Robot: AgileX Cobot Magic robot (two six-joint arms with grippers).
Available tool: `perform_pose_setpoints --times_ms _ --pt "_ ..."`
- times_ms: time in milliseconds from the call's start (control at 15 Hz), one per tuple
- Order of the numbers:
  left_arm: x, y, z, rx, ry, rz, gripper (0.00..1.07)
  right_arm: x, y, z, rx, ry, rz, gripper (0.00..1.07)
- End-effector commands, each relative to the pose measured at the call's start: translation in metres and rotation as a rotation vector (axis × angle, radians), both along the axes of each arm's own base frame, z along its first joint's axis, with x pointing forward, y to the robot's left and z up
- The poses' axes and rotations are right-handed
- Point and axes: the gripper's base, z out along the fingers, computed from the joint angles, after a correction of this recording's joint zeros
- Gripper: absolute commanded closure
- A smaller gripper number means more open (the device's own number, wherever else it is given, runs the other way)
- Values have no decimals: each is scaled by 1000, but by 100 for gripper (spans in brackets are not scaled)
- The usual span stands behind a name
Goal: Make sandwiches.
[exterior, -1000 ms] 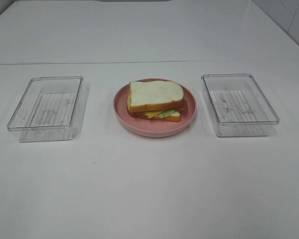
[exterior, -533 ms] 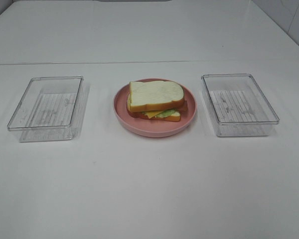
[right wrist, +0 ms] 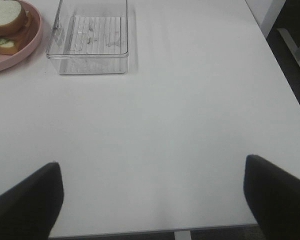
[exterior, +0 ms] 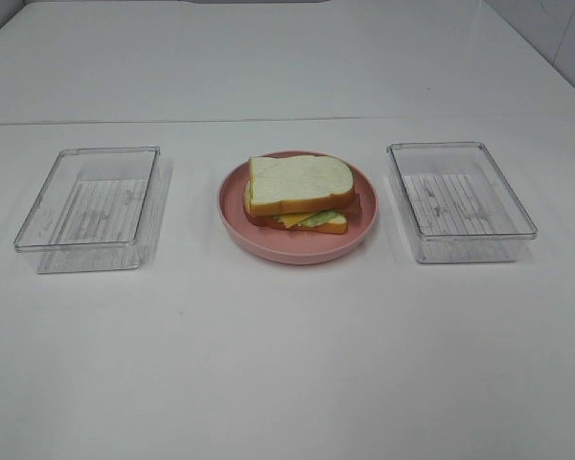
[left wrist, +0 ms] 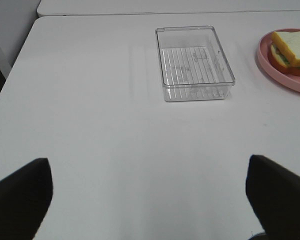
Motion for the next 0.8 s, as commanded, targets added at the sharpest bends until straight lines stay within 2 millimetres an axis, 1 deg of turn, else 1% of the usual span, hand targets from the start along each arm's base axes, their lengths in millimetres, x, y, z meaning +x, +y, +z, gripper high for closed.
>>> perform_pose_setpoints --times_ms 67,800 --pt "-1 0 0 -2 -8 3 9 -3 0 0 -10 -39 3 13" --pt "-1 0 0 -2 -8 3 9 -3 0 0 -10 -39 3 13"
